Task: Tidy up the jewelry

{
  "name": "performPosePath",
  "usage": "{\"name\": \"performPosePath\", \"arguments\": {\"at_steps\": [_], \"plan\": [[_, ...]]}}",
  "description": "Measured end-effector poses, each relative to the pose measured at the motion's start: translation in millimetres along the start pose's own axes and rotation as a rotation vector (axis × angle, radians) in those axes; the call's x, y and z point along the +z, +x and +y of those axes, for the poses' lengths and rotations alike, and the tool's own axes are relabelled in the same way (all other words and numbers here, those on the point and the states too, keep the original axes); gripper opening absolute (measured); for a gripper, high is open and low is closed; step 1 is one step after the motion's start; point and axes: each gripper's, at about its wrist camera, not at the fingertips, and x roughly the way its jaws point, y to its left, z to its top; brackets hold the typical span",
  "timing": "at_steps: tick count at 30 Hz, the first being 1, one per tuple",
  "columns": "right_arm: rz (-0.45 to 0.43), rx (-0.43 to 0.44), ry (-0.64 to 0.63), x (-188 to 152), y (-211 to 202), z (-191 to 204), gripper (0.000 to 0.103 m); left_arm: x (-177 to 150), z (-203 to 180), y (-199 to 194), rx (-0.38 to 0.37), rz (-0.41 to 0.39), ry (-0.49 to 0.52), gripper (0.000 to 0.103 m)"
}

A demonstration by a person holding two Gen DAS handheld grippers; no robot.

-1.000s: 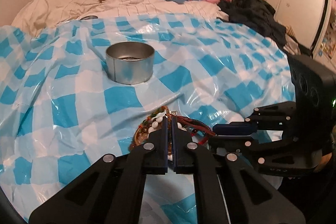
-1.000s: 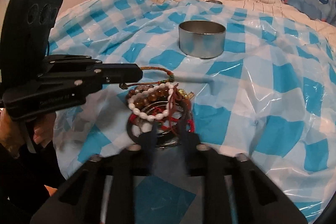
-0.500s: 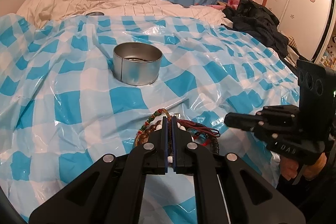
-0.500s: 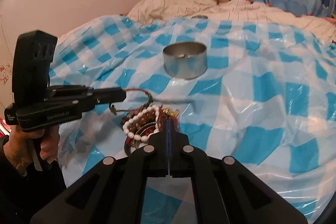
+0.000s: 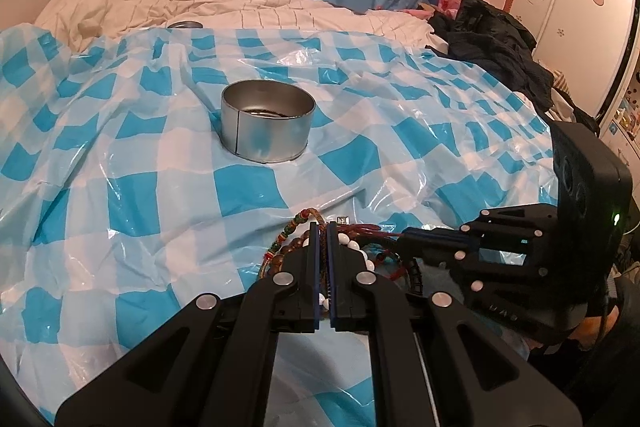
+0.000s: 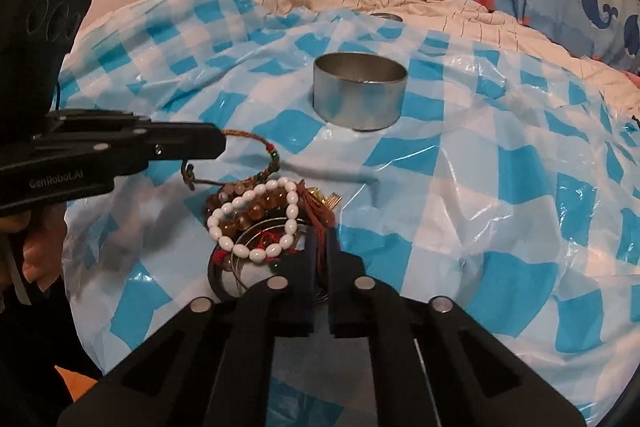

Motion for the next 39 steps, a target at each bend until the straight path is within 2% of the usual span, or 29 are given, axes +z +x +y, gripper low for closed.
{"name": "performPosePath", "arguments": {"at_steps": [8,19,23,28,39], "plan": [[-0.115,0.05,0.084,7,-25,-14,0.004,1,1,0,0.003,0.004,0.0,0.003],[-0.268,0.087,0.079,20,-51,-10,0.004,8,-5,-4,0.06,-0.015,0.028,0.003],[-0.305,0.112,0.079,34,-50,-13,0.004,23,0,-6,0.01,-0.044,-0.03,0.003],[-0.344,0.135,0.077,57,-41,-17,0.004,54,11,-8,-0.047,-0.117,-0.112,0.003],[-0.411,0.099,0.103,108,-16,-37,0.004,101,22,23,-0.054,-0.204,-0.18,0.003]]}}
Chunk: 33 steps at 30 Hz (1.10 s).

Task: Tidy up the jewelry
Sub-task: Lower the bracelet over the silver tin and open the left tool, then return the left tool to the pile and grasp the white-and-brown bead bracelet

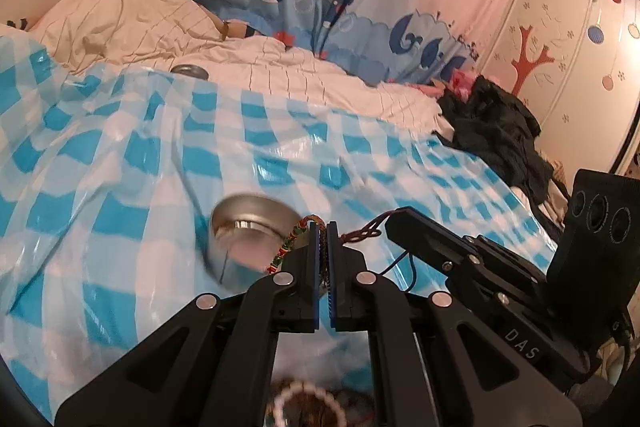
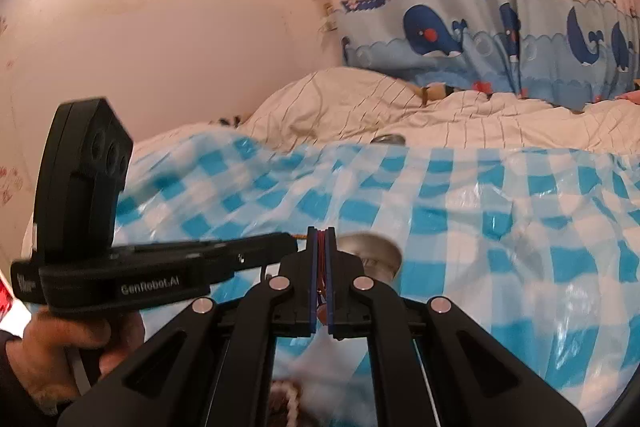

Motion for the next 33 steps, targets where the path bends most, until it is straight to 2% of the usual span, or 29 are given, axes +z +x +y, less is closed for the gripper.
{"name": "performPosePath", "arguments": {"at_steps": [5,8,10,11,12,13,14,15,19,23,29,33], "plan": [[0.007,-0.005,0.012,9,27,-9,0.004,17,12,24,0.017,0.001,-0.035,0.003],[0.046,-0.006,0.019,6,51,-13,0.004,20,22,44,0.031,0.039,-0.047,0.004],[0.095,-0.001,0.037,0,69,-16,0.004,20,29,54,0.066,0.071,-0.057,0.006],[0.117,-0.002,0.048,-2,75,-19,0.005,19,36,59,0.07,0.093,-0.078,0.01],[0.147,-0.009,0.061,-6,81,-21,0.005,17,41,60,0.071,0.104,-0.094,0.018],[0.168,-0.015,0.073,-9,85,-24,0.008,16,47,61,0.087,0.113,-0.111,0.023],[0.175,-0.022,0.087,-12,85,-27,0.019,15,51,60,0.106,0.116,-0.127,0.032],[0.171,-0.024,0.092,-12,84,-29,0.029,14,55,57,0.11,0.111,-0.142,0.037],[0.154,-0.021,0.118,-8,63,-29,0.031,11,49,39,0.132,0.101,-0.101,0.043],[0.18,-0.013,0.133,-20,25,-22,0.031,-7,30,10,0.189,0.106,-0.005,0.05],[0.215,0.007,0.176,-51,-30,-10,0.034,-45,3,-19,0.243,0.143,0.124,0.052],[0.229,0.004,0.175,-67,-50,2,0.038,-66,-13,-37,0.264,0.139,0.189,0.055]]}}
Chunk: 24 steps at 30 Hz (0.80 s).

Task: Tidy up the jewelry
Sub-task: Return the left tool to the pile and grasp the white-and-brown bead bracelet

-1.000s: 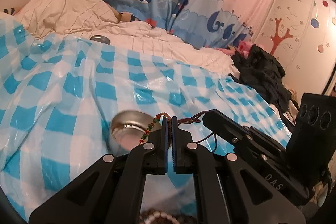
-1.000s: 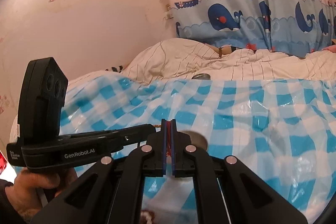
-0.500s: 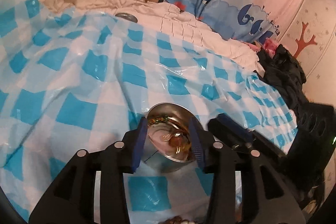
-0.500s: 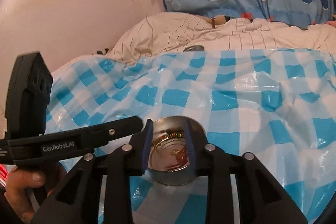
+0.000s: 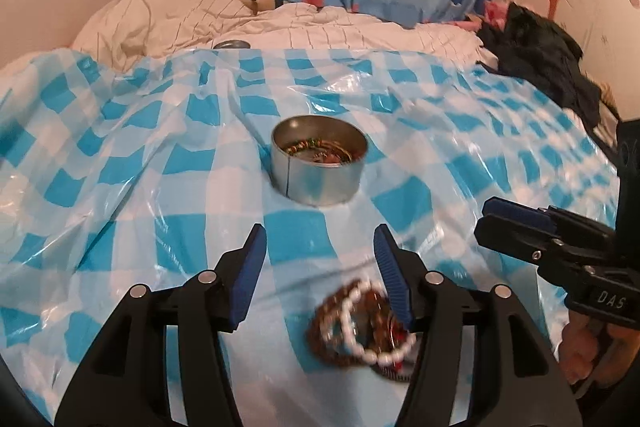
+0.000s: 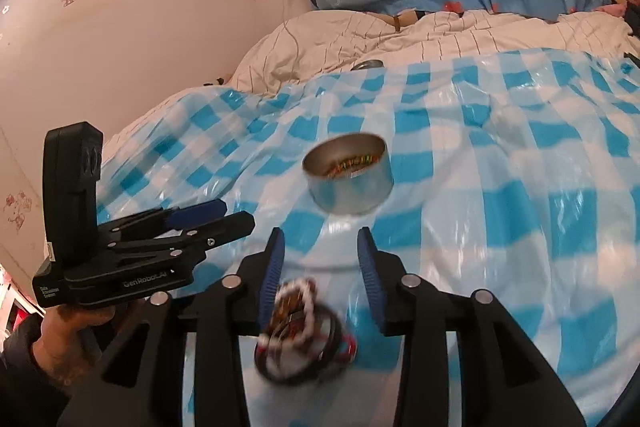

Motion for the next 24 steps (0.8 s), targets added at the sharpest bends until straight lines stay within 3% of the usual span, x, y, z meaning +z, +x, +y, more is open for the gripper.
{"name": "performPosePath", "arguments": {"at_steps": [6,17,18,20,24], "plan": [[0.038,0.012,-0.014,-5,11,7,0.038,-12,-9,-6,0.013,-0.003,0.058,0.057],[0.123,-0.029,-0.048,-11,26,6,0.039,-21,21,10,-0.064,0.072,-0.073,0.063],[0.13,-0.032,-0.043,-12,27,4,0.039,-22,23,11,-0.037,0.075,-0.081,0.063],[0.152,-0.043,-0.033,-13,30,0,0.039,-22,20,14,0.011,0.074,-0.045,0.063],[0.186,-0.049,-0.04,-17,36,1,0.039,-22,13,18,-0.029,0.093,-0.03,0.064]]}}
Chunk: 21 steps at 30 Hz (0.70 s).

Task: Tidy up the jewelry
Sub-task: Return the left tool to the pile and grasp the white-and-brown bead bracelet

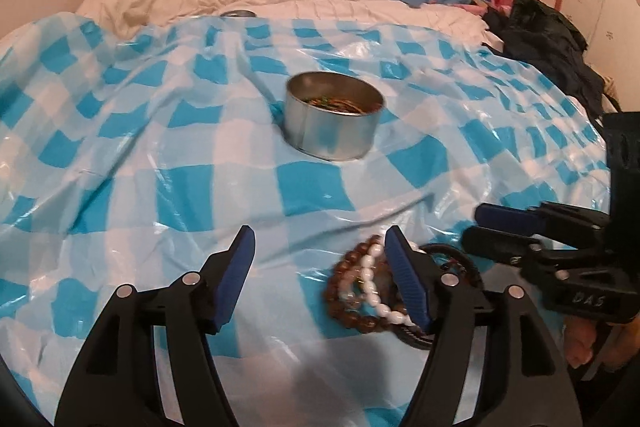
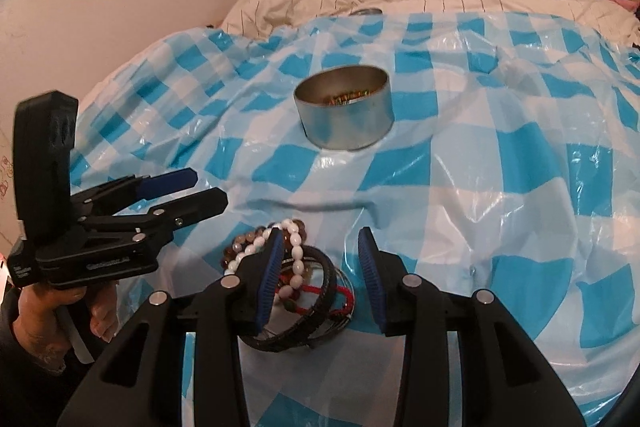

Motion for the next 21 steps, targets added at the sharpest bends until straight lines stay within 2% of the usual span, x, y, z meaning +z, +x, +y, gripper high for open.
{"name": "performPosePath", "arguments": {"at_steps": [8,11,13,16,21], "plan": [[0.023,-0.073,-0.003,-2,5,-4,0.039,-12,-21,12,-0.066,0.036,0.063,0.064],[0.007,-0.084,0.017,-1,3,-8,0.049,-16,-31,14,-0.105,0.035,0.092,0.064],[0.001,-0.082,0.025,0,1,-10,0.049,-17,-36,15,-0.121,0.033,0.098,0.064],[0.0,-0.073,0.021,0,1,-9,0.049,-19,-36,18,-0.127,0.031,0.088,0.064],[0.009,-0.095,0.034,1,1,-13,0.049,-20,-28,27,-0.205,0.067,0.028,0.063]]}}
